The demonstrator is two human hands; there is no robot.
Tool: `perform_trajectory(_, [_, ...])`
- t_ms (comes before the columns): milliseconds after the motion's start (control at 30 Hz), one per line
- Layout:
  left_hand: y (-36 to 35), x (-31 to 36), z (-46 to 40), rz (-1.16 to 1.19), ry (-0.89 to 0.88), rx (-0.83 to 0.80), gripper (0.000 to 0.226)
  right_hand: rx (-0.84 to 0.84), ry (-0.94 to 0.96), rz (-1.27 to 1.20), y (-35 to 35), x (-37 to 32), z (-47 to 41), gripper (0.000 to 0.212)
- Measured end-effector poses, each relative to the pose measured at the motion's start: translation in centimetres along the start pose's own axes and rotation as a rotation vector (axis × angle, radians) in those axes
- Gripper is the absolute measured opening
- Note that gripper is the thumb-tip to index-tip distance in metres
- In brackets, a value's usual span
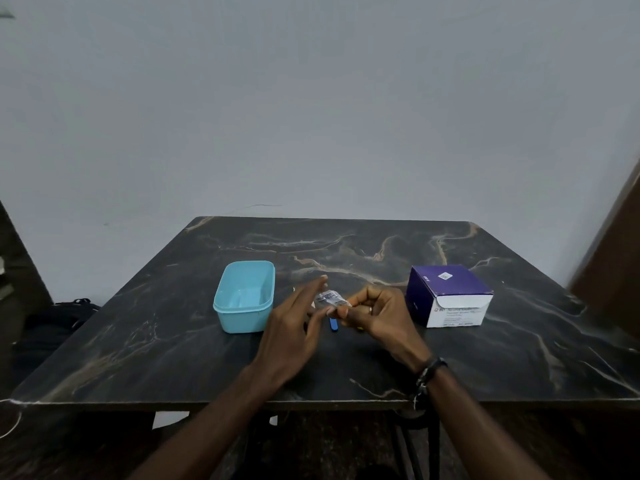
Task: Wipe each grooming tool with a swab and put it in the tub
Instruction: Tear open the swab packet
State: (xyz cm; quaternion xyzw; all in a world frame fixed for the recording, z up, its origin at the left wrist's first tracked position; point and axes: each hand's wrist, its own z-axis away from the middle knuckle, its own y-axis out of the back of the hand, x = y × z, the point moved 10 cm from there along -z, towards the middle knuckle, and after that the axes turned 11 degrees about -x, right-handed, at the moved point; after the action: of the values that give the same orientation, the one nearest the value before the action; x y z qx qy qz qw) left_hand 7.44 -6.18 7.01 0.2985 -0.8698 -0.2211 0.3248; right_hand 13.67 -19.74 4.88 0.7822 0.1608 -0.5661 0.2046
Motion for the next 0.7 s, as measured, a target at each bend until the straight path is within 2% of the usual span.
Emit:
perform_trajectory(100, [0.0, -1.4, -0.2, 0.133, 0.095, 0.027, 0.042, -0.022, 0.002, -0.005, -0.2, 0.3, -0.1, 0.013])
perform_trajectory(267, [0.3, -2.4, 0.0, 0.208, 0.156, 0.068, 0.025, -0.022, 0.026, 0.007, -0.3, 0.4, -0.2, 0.018])
perform_trajectory(500, [0.7, -2.1, -0.1, 0.206, 0.14, 0.083, 0.022, -0.047, 0.04, 0.054, -0.6, 0.1, 0.0, 0.011])
perform_trajectory(700, [0.7, -1.3, -0.3, 0.215, 0.099, 0.048, 0.03, 0.052, 0.149, 0.197, 1.2, -1.1, 0.4, 0.009])
